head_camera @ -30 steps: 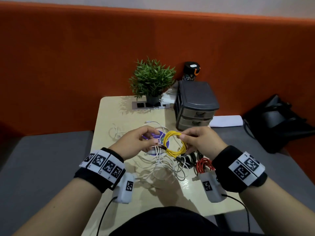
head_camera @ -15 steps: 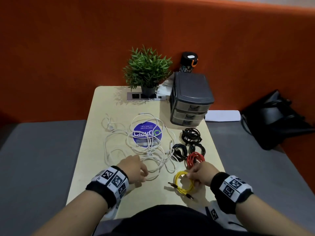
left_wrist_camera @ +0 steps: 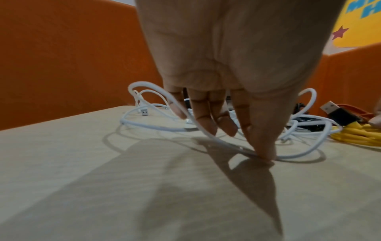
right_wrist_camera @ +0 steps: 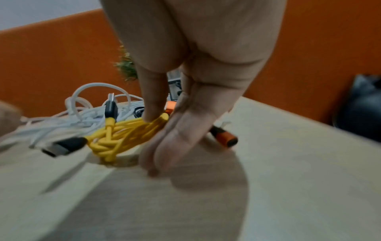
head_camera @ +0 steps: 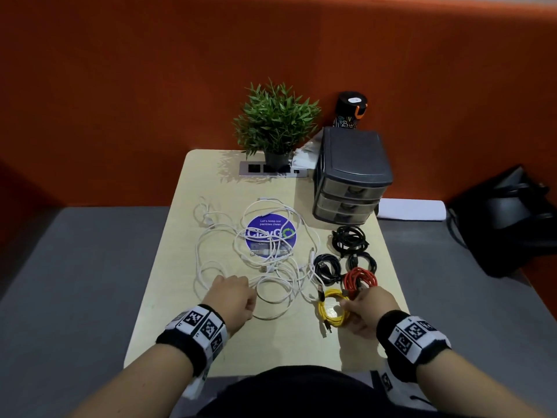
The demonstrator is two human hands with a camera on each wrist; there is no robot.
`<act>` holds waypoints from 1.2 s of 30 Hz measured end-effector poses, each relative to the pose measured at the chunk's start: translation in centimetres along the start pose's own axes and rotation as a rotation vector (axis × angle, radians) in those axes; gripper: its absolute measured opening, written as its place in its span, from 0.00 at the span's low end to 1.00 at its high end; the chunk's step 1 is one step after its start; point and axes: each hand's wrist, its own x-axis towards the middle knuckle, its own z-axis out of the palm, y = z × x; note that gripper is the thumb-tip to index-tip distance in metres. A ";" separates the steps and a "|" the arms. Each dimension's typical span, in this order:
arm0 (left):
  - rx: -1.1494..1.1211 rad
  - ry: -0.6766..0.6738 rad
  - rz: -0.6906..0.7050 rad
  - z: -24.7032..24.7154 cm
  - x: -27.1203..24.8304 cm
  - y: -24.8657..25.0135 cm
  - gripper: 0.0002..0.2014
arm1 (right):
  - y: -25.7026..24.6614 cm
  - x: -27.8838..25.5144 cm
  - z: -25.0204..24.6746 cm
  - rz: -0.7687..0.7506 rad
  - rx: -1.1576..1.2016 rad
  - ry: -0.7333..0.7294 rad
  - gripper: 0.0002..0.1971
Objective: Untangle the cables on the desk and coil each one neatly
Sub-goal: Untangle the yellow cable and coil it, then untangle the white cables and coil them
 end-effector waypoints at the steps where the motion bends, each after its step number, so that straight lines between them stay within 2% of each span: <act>1: -0.004 0.019 0.020 -0.1 -0.1 -0.2 0.04 | -0.2 -0.3 0.0 0.014 -0.045 0.006 0.13; 3: -0.051 0.034 0.038 -0.4 -0.2 -0.6 0.03 | -0.9 -0.7 -0.1 -0.051 -0.314 0.035 0.15; 6: -0.143 -0.061 0.027 -0.5 -0.2 -1.2 0.14 | -2.6 -1.7 -0.2 -0.303 -0.639 0.134 0.16; 8: -0.203 -0.142 0.014 -0.4 -0.1 -1.4 0.13 | -3.8 -2.4 0.0 -0.496 -0.637 0.146 0.14; 10: -0.219 -0.176 0.007 -0.4 -0.1 -1.4 0.08 | -4.9 -3.7 0.7 -0.648 -0.598 0.066 0.05; 11: -0.218 -0.184 0.009 -0.6 -0.1 -1.4 0.07 | -5.3 -4.0 1.3 -0.698 -0.627 0.014 0.10; 13: -0.217 -0.188 0.023 -1.0 -0.2 -1.4 0.08 | -5.8 -3.9 2.6 -0.742 -0.752 -0.028 0.22; 14: -0.224 -0.177 0.033 -1.4 -0.2 -1.5 0.09 | -6.0 -3.6 3.3 -0.738 -0.820 -0.010 0.24; 18: -0.371 -0.061 0.049 -3.6 -0.3 -2.3 0.08 | -6.9 -2.8 4.5 -0.657 -0.916 0.112 0.16; 22: -0.376 0.109 0.008 -6.0 -0.1 -4.1 0.06 | -8.4 -3.7 3.2 -0.679 -0.704 0.219 0.16; 25: -0.373 0.141 -0.062 -7.3 0.0 -5.2 0.05 | -9.9 -5.2 1.5 -0.789 -0.447 0.302 0.12; 28: -0.331 0.056 -0.058 -8.0 0.1 -5.8 0.05 | -11.6 -6.4 0.1 -0.938 -0.171 0.388 0.10; 32: -0.251 -0.136 -0.011 -7.9 0.4 -5.9 0.09 | -13.6 -7.6 -0.8 -1.022 0.249 0.312 0.16; 34: -0.262 -0.142 0.017 -8.1 0.6 -5.7 0.13 | -14.4 -8.6 -1.1 -1.077 0.332 0.285 0.13; 36: -0.318 -0.068 0.050 -9.3 0.5 -5.2 0.20 | -15.0 -9.3 -1.4 -1.131 0.326 0.290 0.11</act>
